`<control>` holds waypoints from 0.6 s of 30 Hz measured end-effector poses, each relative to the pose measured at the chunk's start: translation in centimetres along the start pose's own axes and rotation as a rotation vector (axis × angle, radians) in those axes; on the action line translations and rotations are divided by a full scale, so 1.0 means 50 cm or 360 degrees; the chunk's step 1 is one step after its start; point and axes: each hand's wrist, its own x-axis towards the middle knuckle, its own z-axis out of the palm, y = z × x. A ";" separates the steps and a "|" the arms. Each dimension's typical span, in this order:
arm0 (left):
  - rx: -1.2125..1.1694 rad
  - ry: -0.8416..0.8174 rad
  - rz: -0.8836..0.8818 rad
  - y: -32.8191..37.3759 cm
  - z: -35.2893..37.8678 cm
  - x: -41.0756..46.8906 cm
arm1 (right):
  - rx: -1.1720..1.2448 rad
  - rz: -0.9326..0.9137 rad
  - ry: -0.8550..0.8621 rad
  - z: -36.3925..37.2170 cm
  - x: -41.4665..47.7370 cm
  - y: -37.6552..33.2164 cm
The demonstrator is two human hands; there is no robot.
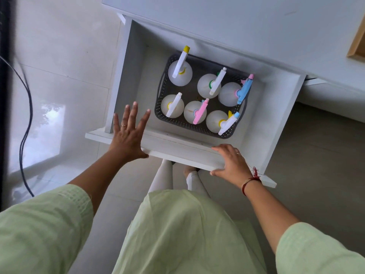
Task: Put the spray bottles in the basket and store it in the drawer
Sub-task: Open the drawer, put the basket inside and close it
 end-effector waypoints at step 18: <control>0.0029 0.0214 0.0049 0.051 -0.153 0.171 | -0.0305 0.0115 0.0830 -0.140 0.079 -0.011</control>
